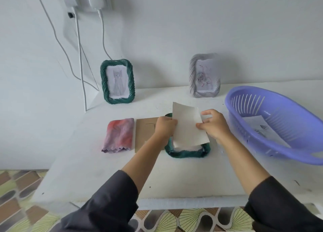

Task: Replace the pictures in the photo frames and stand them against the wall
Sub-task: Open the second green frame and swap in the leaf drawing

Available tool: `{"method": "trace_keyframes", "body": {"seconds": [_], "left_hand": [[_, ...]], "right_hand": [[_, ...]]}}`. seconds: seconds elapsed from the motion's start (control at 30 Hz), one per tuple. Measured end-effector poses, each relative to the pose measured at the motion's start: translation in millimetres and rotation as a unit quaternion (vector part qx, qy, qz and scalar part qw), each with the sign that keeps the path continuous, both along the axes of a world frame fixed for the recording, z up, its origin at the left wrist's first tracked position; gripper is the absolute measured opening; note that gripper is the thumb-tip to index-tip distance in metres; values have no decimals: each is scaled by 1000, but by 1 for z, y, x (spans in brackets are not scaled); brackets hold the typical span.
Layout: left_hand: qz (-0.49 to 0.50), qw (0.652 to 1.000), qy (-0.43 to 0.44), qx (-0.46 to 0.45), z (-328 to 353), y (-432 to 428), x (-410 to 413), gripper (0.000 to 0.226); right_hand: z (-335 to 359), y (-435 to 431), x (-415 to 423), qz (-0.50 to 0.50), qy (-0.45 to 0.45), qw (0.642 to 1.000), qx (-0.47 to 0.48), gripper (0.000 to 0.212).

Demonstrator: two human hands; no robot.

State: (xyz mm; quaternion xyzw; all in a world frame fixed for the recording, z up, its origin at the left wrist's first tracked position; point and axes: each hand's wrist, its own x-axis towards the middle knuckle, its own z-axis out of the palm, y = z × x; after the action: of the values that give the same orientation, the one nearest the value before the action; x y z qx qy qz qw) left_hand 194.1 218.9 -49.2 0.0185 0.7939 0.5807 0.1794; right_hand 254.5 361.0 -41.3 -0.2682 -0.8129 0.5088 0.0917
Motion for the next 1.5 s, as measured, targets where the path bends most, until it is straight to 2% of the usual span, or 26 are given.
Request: {"method": "trace_keyframes", "body": {"seconds": [0.1,0.17,0.23,0.33,0.47,0.73,1.5], "left_hand": [[-30,993,65,-90,-7,-10,0,17],[-23,985,107,-135,-12,-16,-2,24],[-31,974,132,-181,-16,-19,-5,11],[-51,958,133,-247,-24,-19,-8,41],[-54,953,138,-264,-28,-16,-6,36],[-70,936,139,-316,-30,-14,-7,47],[-61,934,129,-329,-28,-12,-6,49]], "right_hand": [[-11,-6,-3,-5,-5,999,34,35],[-18,-9,-5,10,-23,996,84,31],[-26,-12,-7,18,-32,991,132,30],[-29,-14,-8,24,-44,979,197,30],[-24,-4,-2,39,-70,961,265,21],[-34,24,7,154,-71,965,198,28],[-42,27,1,164,-72,952,249,35]]}}
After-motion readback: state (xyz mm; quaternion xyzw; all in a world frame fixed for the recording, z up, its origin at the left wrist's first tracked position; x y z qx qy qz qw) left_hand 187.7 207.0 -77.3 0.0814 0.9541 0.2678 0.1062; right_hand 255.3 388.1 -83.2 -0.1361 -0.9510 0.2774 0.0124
